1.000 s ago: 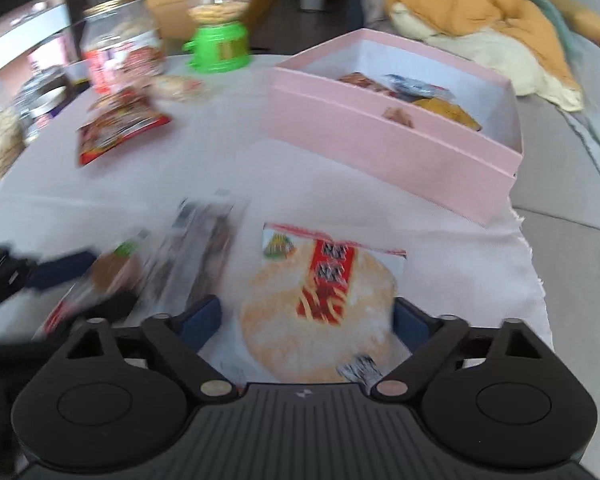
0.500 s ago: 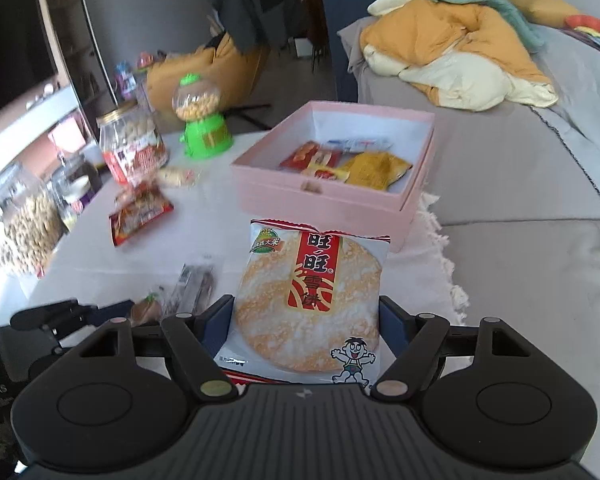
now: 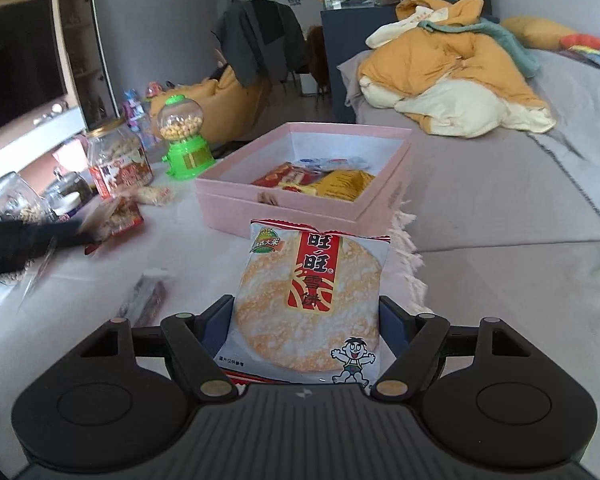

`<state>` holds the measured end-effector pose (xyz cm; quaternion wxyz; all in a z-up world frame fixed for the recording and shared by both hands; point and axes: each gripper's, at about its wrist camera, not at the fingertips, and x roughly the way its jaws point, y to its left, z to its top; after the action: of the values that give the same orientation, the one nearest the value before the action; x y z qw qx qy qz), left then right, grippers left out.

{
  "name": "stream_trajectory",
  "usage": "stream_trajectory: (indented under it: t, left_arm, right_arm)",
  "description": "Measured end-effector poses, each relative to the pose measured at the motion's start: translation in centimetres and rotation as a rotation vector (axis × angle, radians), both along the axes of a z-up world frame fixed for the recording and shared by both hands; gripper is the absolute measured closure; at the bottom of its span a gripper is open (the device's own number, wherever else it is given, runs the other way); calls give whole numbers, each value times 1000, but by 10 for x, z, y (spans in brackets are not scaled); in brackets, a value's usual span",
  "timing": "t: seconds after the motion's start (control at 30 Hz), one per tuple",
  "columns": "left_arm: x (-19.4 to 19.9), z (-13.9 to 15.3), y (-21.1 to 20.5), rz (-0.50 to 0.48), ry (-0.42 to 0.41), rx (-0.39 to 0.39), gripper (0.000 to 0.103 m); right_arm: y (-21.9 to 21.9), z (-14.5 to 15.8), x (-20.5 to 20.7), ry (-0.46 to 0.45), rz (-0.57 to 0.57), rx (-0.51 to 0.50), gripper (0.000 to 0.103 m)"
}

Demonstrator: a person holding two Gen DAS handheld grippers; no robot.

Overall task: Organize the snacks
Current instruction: 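Grasp the rice cracker bag with the right tool and lift it toward the box, then carry the rice cracker bag over the pink box and open the right tool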

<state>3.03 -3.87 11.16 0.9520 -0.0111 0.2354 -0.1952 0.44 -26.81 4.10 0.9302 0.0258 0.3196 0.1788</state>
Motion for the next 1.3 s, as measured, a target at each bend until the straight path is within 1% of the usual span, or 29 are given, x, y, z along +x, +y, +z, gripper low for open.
stream_trajectory:
  t: [0.03, 0.07, 0.13, 0.17, 0.2, 0.27, 0.3, 0.33, 0.37, 0.5, 0.57, 0.63, 0.67, 0.73, 0.8, 0.87, 0.9, 0.93, 0.97, 1.03, 1.1, 1.17, 1.2, 1.23, 1.3]
  left_arm:
    - [14, 6, -7, -4, -14, -20, 61]
    - [30, 12, -14, -7, -30, -56, 60]
    - [64, 17, -18, 15, -43, -178, 58]
    - [80, 15, -20, 41, -32, -217, 56]
    - [94, 11, -22, 92, -26, -222, 58]
    - [103, -1, -30, 215, -62, -156, 60]
    - [101, -8, -32, 241, -84, -123, 60]
    - [98, -13, -31, 232, -86, -121, 60]
    - [94, -18, -26, 211, -71, -142, 60]
    - [74, -30, 6, 140, 77, -258, 60]
    - [53, -37, 24, 133, 145, -286, 60]
    - [24, -46, 40, 142, 184, -282, 60]
    - [12, -51, 49, 152, 201, -266, 60]
    - [-17, -60, 62, 180, 228, -206, 60]
    - [-37, -66, 75, 233, 245, -165, 60]
    - [-49, -73, 92, 299, 279, -159, 60]
    - [-51, -76, 101, 331, 298, -171, 60]
    - [-54, -76, 110, 354, 308, -186, 60]
    - [-57, -77, 120, 373, 309, -203, 60]
    - [-64, -76, 136, 404, 287, -235, 60]
    - [-72, -74, 146, 418, 260, -229, 60]
    - [-79, -73, 153, 431, 235, -205, 60]
    - [-83, -75, 159, 438, 225, -196, 60]
    - [-87, -77, 162, 445, 220, -195, 60]
    - [-98, -83, 178, 465, 209, -220, 60]
  right_arm:
    - [0, -1, 2, 0, 1, 3, 27]
    - [1, -3, 3, 1, 0, 1, 27]
    - [1, -7, 2, 5, 1, -7, 27]
    - [0, -10, 0, 8, 0, -13, 27]
    - [-1, -12, -1, 12, -4, -19, 27]
    - [-6, -18, -4, 27, -18, -30, 27]
    - [-9, -20, -5, 33, -24, -35, 27]
    - [-12, -23, -6, 41, -29, -39, 27]
    - [-15, -24, -7, 46, -32, -42, 27]
    - [-21, -31, -6, 72, -43, -49, 27]
    - [-20, -31, -6, 78, -43, -45, 27]
    - [-16, -26, -7, 65, -30, -38, 27]
    - [-13, -22, -7, 56, -20, -38, 27]
    - [-5, -9, -6, 27, -3, -52, 27]
    - [3, 9, -1, -19, -2, -84, 27]
    - [13, 33, 9, -82, -12, -117, 27]
    - [18, 46, 18, -108, -12, -125, 27]
    - [22, 56, 28, -116, -11, -123, 27]
    - [25, 67, 43, -103, -12, -111, 27]
    - [33, 81, 79, -39, -30, -80, 27]
    - [43, 84, 114, 4, -71, -73, 27]
    - [54, 81, 144, 10, -105, -80, 26]
    - [60, 77, 158, 22, -105, -103, 20]
    - [71, 71, 174, 52, -105, -142, 17]
    - [93, 58, 195, 90, -132, -219, 17]
